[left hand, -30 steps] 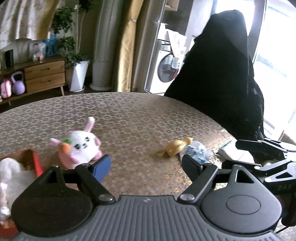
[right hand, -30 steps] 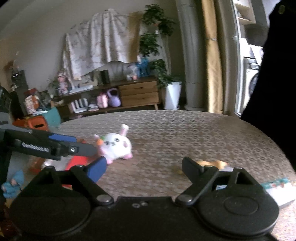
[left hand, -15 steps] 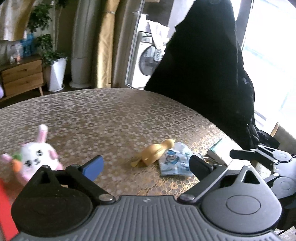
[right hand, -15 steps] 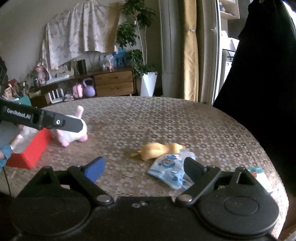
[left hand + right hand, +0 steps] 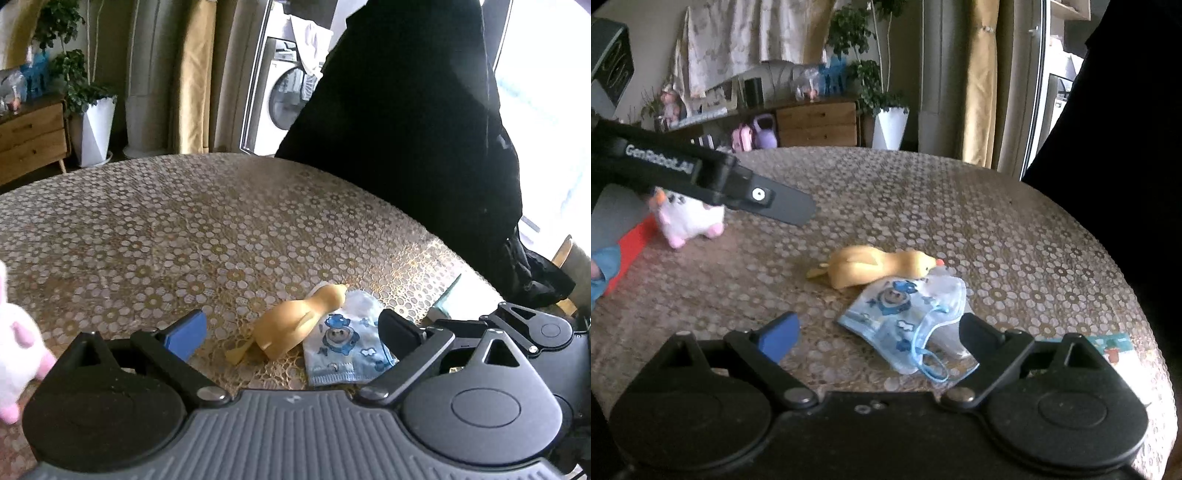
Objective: Organize soft objects
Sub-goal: 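Grasp the yellow rubber duck with the left gripper while the right gripper grasps the blue printed mask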
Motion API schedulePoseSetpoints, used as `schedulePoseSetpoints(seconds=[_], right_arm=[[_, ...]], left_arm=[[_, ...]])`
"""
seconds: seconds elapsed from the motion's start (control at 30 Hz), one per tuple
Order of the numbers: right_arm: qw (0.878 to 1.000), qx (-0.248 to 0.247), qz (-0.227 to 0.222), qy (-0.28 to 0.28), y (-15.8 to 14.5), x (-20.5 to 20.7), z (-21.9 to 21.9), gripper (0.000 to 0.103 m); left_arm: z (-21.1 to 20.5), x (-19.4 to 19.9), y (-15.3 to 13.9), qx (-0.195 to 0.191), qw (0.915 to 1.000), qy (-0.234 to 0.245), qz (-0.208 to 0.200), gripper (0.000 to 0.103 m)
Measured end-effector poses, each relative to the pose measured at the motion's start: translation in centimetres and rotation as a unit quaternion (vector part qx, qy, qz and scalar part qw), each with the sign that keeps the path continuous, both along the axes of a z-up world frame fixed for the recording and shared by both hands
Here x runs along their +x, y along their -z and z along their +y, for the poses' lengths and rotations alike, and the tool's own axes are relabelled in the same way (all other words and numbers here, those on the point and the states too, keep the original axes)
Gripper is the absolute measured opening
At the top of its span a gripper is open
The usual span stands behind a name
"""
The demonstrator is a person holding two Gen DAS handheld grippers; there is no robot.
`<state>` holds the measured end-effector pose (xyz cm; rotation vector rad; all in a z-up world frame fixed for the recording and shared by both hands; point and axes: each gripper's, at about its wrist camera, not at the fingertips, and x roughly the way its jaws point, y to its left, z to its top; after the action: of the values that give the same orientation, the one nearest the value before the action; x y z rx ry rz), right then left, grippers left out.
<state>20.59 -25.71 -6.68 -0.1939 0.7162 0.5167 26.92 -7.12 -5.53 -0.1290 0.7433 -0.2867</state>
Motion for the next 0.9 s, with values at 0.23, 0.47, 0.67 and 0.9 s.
schedulePoseSetpoints(seconds=[0.23, 0.47, 0.67, 0.9], right_arm=[[1.000, -0.003, 0.012, 0.000, 1.4, 2.8, 0.2, 0.093], [1.000, -0.006, 0.021, 0.018, 3.1, 5.0, 0.3, 0.093], [0.999, -0.002, 0.029, 0.027, 4.1, 5.9, 0.3, 0.089], [0.999, -0.019, 0.010, 0.026, 4.3, 5.7, 0.5, 0.078]], left_arm=[[-1.2, 2.8, 2.6, 0.015, 0.9995, 0.021, 0.015, 0.100], [-2.1, 4.7, 4.7, 0.025, 0.9993, 0.019, 0.022, 0.100], [-2.1, 6.1, 6.1, 0.021, 0.9991, 0.014, 0.032, 0.100], [-2.1, 6.7, 7.2, 0.014, 0.9988, 0.022, 0.041, 0.092]])
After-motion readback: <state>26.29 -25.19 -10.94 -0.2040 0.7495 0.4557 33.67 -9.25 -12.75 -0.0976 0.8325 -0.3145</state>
